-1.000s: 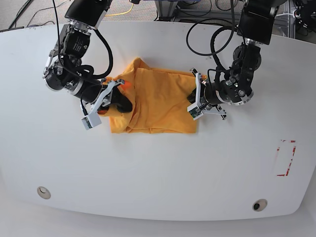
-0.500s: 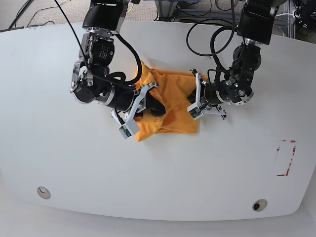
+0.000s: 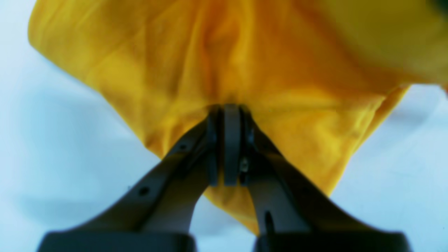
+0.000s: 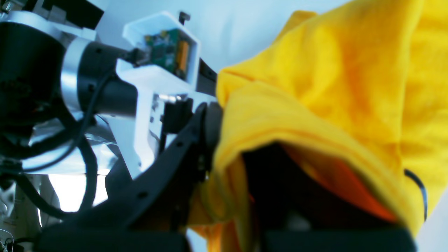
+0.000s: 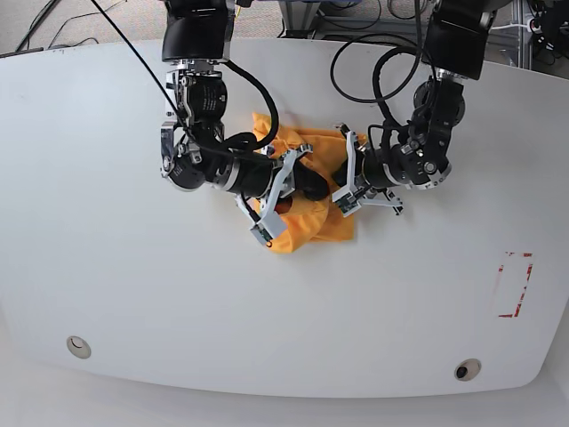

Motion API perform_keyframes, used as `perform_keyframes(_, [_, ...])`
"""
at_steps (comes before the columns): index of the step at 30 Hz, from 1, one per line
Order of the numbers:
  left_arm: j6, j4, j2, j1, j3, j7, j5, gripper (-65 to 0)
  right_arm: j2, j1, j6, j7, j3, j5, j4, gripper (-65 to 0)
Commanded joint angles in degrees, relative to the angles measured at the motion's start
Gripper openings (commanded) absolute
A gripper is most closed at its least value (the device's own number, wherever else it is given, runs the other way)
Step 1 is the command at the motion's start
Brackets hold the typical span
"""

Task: Layout the t-shirt on the table in an organized manner, then fold the t-shirt properly
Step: 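Press the folded shirt together with both grippers at its center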

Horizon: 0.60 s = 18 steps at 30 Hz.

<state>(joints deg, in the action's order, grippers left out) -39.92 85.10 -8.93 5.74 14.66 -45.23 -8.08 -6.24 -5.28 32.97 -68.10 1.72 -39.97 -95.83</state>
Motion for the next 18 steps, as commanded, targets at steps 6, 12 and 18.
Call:
perform_keyframes(6, [-0.1, 1.7, 0.0, 1.3, -0.2, 0.8, -0.7, -65.0, -0.1, -1.2, 0.0, 3.8, -0.2, -1.7, 1.0, -65.0])
perform_keyframes(12, [-0.1, 5.1, 0.0, 1.3, -2.0, -0.3, -0.7, -65.0, 1.9, -1.3, 0.3, 4.0, -0.2, -1.7, 1.7, -65.0])
perform_keyframes(18, [-0.1, 6.7, -0.1, 1.6, -6.3, -2.5, -0.7, -65.0, 2.9, -1.3, 0.4, 4.0, 0.0, -1.7, 1.7, -65.0])
